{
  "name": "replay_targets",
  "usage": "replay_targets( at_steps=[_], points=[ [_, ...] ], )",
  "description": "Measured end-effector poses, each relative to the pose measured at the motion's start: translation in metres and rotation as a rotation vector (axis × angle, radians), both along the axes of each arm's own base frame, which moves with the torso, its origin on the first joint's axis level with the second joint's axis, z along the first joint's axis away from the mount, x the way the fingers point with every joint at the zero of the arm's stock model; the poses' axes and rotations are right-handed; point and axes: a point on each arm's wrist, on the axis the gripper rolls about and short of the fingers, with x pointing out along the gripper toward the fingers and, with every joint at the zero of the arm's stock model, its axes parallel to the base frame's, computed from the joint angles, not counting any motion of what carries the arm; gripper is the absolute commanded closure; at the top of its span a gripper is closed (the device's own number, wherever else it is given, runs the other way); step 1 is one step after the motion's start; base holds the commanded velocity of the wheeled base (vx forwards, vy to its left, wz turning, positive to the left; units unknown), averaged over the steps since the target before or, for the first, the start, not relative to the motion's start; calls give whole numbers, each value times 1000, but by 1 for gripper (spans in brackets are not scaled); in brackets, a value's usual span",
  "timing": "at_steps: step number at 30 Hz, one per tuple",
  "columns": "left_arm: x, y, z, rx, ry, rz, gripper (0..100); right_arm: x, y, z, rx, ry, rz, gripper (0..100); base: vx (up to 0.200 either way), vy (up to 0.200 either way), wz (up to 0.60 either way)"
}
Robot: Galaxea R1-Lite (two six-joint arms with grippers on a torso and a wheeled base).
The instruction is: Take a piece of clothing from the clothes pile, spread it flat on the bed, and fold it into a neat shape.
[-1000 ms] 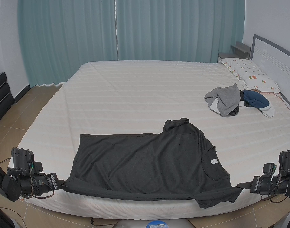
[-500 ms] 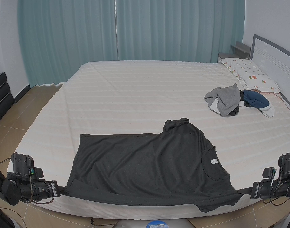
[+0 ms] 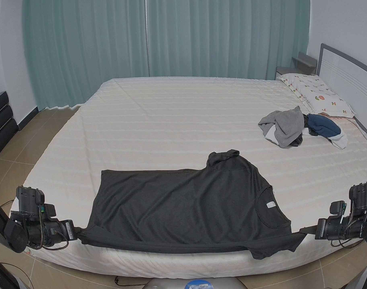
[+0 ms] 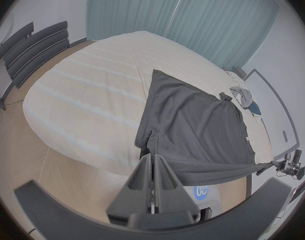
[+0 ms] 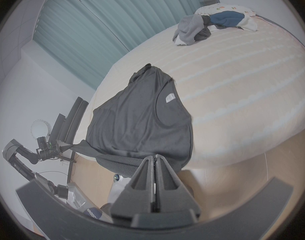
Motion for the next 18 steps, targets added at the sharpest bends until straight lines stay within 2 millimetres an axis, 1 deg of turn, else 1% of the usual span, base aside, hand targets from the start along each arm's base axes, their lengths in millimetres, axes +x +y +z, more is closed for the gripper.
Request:
replay_targets(
  at_steps=[6, 18],
  points=[
    [19, 1, -5, -2, 1, 2, 100, 26, -1, -3, -3, 1, -4, 100, 0, 0, 0],
    [50, 3, -12, -3, -11, -2, 100, 65, -2, -16, 0, 7, 0, 100, 0, 0, 0]
  ],
)
